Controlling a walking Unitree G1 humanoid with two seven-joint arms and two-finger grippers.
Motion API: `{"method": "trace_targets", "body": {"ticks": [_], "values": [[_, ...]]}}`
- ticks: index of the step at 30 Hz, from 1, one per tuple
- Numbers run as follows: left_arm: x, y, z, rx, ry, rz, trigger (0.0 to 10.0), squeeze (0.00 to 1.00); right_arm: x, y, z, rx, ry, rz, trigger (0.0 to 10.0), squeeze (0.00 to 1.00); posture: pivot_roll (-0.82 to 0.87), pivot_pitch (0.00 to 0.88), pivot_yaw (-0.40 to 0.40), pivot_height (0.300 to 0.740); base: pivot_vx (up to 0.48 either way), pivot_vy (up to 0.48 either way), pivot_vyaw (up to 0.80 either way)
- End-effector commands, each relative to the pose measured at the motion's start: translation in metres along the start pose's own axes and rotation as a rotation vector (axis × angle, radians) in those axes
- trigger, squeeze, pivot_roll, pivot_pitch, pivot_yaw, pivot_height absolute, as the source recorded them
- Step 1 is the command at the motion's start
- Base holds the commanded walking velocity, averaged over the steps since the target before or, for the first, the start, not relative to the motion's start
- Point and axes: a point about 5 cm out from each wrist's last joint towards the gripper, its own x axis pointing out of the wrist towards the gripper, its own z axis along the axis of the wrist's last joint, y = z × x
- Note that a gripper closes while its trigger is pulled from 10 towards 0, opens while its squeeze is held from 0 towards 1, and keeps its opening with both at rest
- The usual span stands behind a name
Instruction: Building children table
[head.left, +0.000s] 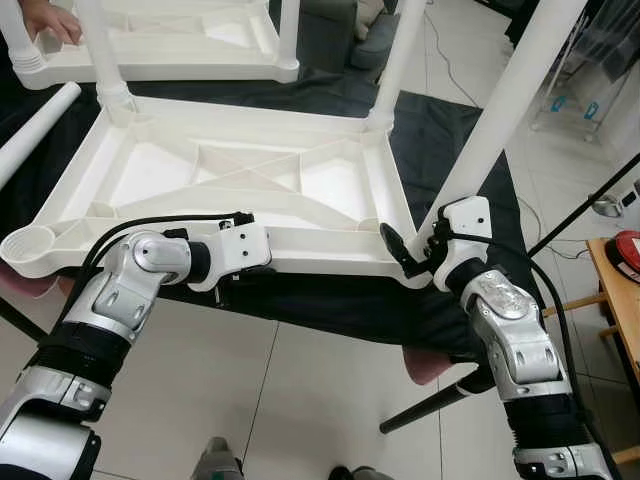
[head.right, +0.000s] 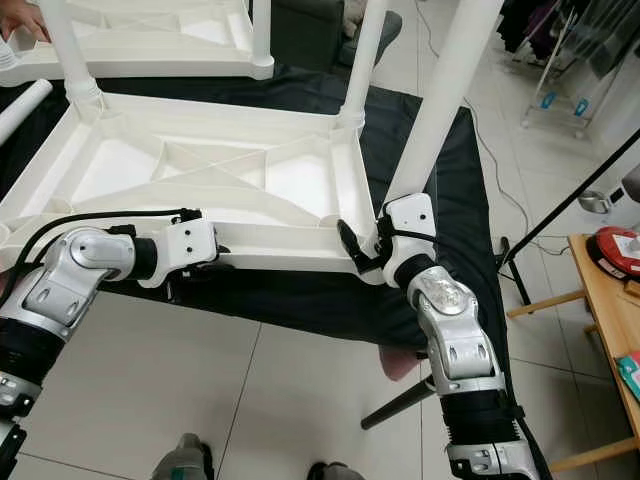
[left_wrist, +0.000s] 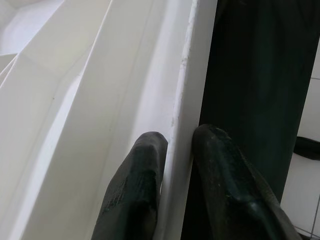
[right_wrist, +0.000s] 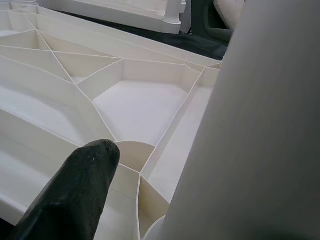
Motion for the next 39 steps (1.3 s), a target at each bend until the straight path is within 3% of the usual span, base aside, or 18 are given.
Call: {"method": "trace_targets", "body": {"ticks": [1,3,7,11,12,13,16,17,39], "values": [[0.022,-0.009,0.066,0.415,-0.22,-0.163,0.0,0.0,0.002,0.013,-0.006,0.012,0.039,0.064,10.0,0.0,0.14,0.104,-0.079,0.74,0.0,0.0,0.0],[0.022,-0.009,0.066,0.415,-0.22,-0.163,0.0,0.0,0.002,0.013,-0.006,0.012,0.039,0.064,10.0,0.0,0.14,0.104,-0.079,0.74,0.0,0.0,0.0],[0.041,0.004,0.075,0.407,-0.244,-0.026,0.0,0.0,-0.003,-0.013,-0.016,0.012,0.106,-0.106,10.0,0.0,0.13,0.104,-0.075,0.74,0.0,0.0,0.0],[0.047,0.009,0.075,0.413,-0.236,0.03,0.0,0.0,-0.002,-0.014,-0.018,0.036,0.124,-0.131,10.0,0.0,0.12,0.106,-0.073,0.74,0.0,0.0,0.0],[0.049,0.009,0.066,0.412,-0.19,0.034,10.0,0.01,-0.001,-0.003,-0.024,0.051,0.153,-0.097,10.0,0.0,0.13,0.107,-0.07,0.74,0.0,0.0,0.0],[0.049,0.007,0.061,0.401,-0.174,0.02,10.0,1.0,-0.002,0.004,-0.027,0.047,0.163,-0.071,10.0,0.82,0.13,0.107,-0.07,0.74,0.0,0.0,0.0],[0.049,0.006,0.058,0.391,-0.166,0.01,10.0,1.0,-0.002,0.008,-0.029,0.042,0.168,-0.053,10.0,0.82,0.13,0.107,-0.07,0.74,0.0,0.0,0.0],[0.048,0.003,0.055,0.377,-0.164,-0.012,10.0,1.0,-0.002,0.013,-0.029,0.041,0.162,-0.025,10.0,1.0,0.13,0.107,-0.07,0.74,0.0,0.0,0.0],[0.048,0.003,0.055,0.377,-0.164,-0.012,10.0,1.0,-0.002,0.013,-0.029,0.041,0.162,-0.025,10.0,1.0,0.13,0.107,-0.07,0.74,0.0,0.0,0.0]]}}
